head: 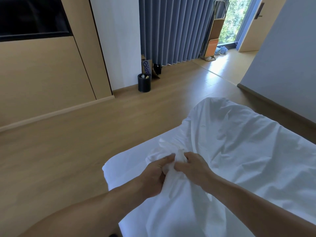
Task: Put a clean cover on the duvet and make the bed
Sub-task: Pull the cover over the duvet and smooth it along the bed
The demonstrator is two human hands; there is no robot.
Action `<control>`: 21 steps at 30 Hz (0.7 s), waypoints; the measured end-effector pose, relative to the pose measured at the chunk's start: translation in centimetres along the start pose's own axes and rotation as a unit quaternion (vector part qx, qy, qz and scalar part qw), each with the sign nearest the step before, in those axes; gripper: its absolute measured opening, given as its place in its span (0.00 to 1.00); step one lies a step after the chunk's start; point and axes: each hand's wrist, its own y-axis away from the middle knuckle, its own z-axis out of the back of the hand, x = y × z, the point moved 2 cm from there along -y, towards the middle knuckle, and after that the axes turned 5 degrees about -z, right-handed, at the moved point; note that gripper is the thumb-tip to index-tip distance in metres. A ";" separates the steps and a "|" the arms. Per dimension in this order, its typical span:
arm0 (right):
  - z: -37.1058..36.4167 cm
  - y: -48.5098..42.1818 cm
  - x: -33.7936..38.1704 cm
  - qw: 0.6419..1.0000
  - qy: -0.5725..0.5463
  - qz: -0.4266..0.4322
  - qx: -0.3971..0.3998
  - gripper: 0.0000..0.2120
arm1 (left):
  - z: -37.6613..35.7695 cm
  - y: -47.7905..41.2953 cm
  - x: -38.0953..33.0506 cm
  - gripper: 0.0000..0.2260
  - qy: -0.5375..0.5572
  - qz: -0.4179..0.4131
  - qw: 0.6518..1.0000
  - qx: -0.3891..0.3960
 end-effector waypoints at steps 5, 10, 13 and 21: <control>-0.4 0.5 -1.0 0.989 -0.135 -0.042 0.033 0.14 | 1.3 0.3 -0.2 0.20 -0.118 -0.032 0.992 -0.023; -1.6 0.5 -1.4 0.975 -0.203 -0.056 0.078 0.17 | 2.5 1.3 0.0 0.12 -0.158 -0.061 0.981 -0.095; -2.2 0.4 -1.5 0.963 -0.235 -0.064 0.112 0.16 | 3.2 1.8 0.0 0.15 -0.146 -0.057 0.984 -0.089; -1.9 0.3 -1.1 0.945 -0.293 -0.074 0.128 0.05 | 4.6 3.2 0.2 0.19 -0.053 -0.016 0.998 -0.040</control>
